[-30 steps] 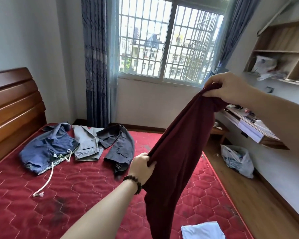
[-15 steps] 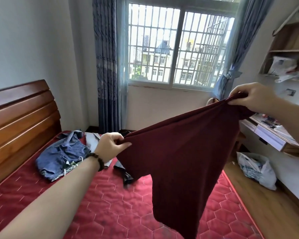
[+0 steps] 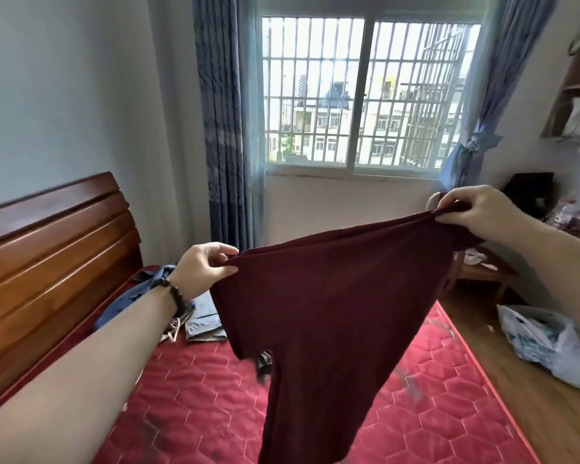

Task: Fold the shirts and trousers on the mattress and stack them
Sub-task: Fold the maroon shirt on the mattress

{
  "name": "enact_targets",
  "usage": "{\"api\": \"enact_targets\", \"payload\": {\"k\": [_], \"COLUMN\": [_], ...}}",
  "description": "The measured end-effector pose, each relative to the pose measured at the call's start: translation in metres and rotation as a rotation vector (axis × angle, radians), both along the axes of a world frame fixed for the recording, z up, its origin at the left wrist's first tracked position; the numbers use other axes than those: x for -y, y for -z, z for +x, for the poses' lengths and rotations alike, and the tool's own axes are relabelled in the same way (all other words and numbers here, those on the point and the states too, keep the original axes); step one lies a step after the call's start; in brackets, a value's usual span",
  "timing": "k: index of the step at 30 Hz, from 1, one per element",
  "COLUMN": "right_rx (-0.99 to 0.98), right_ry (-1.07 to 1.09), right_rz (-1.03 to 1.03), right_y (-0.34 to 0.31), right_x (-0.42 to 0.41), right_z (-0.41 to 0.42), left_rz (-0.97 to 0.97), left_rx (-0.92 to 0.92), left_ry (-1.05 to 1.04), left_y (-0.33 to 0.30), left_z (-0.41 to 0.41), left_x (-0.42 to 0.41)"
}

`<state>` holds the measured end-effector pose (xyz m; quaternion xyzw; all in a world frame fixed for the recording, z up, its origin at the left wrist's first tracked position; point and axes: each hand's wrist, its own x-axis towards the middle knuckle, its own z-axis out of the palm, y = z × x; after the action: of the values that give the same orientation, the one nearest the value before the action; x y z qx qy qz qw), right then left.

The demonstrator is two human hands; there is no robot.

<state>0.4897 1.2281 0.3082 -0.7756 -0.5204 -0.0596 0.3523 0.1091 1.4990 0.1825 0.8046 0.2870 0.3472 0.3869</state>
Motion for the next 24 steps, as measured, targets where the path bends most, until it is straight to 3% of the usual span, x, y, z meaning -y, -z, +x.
{"api": "enact_targets", "payload": {"k": [4, 7, 11, 16, 19, 24], "right_rx": [-0.109, -0.078, -0.169, -0.134, -0.188, -0.359], "right_ry": [0.018, 0.003, 0.025, 0.078, 0.127, 0.085], "right_rz": [0.089, -0.044, -0.071, -0.107, -0.03, 0.128], "right_y": [0.02, 0.041, 0.066, 0.086, 0.08, 0.069], "right_x": [-0.022, -0.047, -0.085, -0.137, -0.158, -0.148], "right_z": [0.023, 0.035, 0.059, 0.095, 0.114, 0.126], "left_rz": [0.011, -0.04, -0.086, 0.158, 0.202, 0.108], "left_rx": [0.066, -0.111, -0.181, -0.349, -0.315, -0.216], "left_ry": [-0.044, -0.041, -0.141, -0.304, -0.33, -0.268], "left_y": [-0.008, 0.006, 0.029, 0.041, 0.032, 0.021], "left_z": [0.006, 0.02, 0.045, 0.093, 0.119, 0.136], "left_x": [-0.028, -0.043, -0.073, -0.108, -0.128, -0.136]}}
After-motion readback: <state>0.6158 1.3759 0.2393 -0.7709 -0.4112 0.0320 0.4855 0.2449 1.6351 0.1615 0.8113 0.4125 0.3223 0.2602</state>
